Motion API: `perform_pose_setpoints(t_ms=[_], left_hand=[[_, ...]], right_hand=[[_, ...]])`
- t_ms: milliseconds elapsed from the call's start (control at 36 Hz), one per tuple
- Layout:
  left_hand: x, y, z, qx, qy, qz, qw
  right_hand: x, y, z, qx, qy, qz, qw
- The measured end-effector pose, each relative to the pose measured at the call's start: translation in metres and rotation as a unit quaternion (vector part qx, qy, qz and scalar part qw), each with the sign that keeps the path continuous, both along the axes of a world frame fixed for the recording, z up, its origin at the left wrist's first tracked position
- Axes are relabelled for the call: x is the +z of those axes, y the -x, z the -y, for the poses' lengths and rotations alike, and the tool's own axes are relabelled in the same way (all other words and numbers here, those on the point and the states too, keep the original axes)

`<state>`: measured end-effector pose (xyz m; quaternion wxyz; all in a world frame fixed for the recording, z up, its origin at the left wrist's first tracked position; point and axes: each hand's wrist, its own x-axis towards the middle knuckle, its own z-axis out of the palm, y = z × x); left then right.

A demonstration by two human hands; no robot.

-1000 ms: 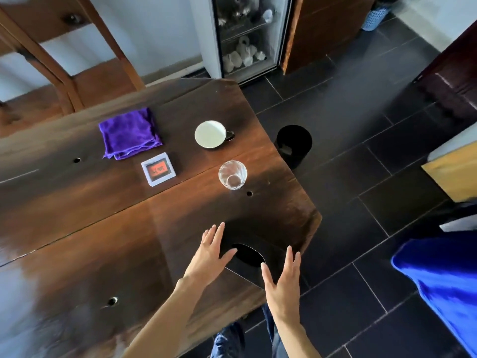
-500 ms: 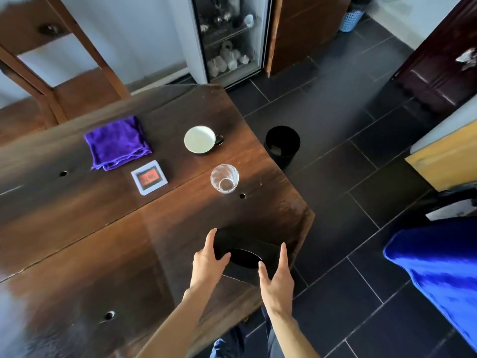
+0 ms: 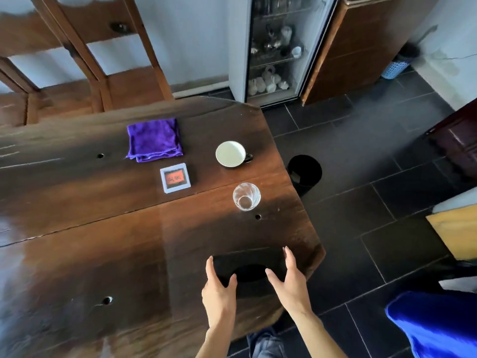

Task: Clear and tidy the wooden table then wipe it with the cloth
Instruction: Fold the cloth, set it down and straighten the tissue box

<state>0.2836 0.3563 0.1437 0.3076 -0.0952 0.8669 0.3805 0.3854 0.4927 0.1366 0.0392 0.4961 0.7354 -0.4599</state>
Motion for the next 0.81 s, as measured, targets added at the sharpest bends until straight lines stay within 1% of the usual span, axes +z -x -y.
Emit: perform_pose_setpoints(t_ms=[83, 333, 806], left_hand=[[-0.003, -0.004, -0.007, 0.033, 0.000, 0.007, 0.999], [-0.010, -0.006, -0.011, 0.083, 0.001, 0.010, 0.997], [-0.025, 0.013, -0.004, 0.074, -0.011, 0.000, 0.997]], right_hand=[[-0.002, 0.004, -0.012, 0.028, -0.002, 0.011, 1.000], [-0.008, 0.017, -0.024, 0.079, 0.009, 0.014, 0.997], [-0.015, 0.032, -0.025, 0.112, 0.013, 0.015, 0.993]])
